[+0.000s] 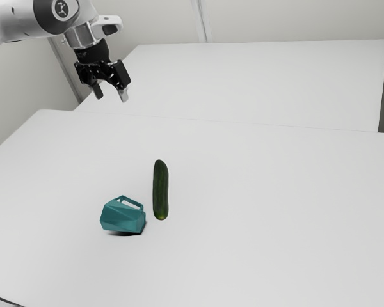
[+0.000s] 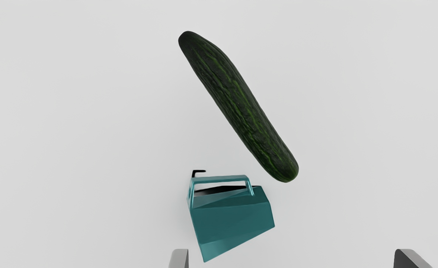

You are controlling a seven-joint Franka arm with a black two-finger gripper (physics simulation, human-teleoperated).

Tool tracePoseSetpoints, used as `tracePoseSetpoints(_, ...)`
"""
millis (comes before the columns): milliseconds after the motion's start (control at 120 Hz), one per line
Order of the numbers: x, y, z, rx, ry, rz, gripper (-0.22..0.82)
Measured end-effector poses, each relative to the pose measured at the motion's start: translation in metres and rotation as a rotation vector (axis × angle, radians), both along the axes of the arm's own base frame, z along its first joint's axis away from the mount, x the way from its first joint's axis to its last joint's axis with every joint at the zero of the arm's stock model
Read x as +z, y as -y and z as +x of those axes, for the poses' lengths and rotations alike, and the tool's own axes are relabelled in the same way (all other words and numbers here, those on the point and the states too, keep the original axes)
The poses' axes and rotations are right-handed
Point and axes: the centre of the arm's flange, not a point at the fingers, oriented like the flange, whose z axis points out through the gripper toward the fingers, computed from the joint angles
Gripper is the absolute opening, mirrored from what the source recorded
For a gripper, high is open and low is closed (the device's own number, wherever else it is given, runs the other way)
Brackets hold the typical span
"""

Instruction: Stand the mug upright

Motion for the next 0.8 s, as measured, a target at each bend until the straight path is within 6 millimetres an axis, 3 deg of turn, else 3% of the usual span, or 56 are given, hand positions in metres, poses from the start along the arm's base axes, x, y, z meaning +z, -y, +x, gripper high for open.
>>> tracePoseSetpoints(267, -0.002, -0.001, 0.0, -0.011, 0.003, -0.001, 0.6)
tracePoseSetpoints(408, -0.021, -0.007, -0.013, 0.007, -0.046, -0.058, 0.6)
tracePoseSetpoints(600, -0.042, -0.06, -0.062, 0.114, -0.087, -0.243, 0.6)
tracePoseSetpoints(708, -0.07, -0.107, -0.091, 0.198, -0.101, -0.351, 0.6)
tracePoseSetpoints(800, -0.097, -0.13, -0.106, 0.233, -0.099, -0.43, 0.6)
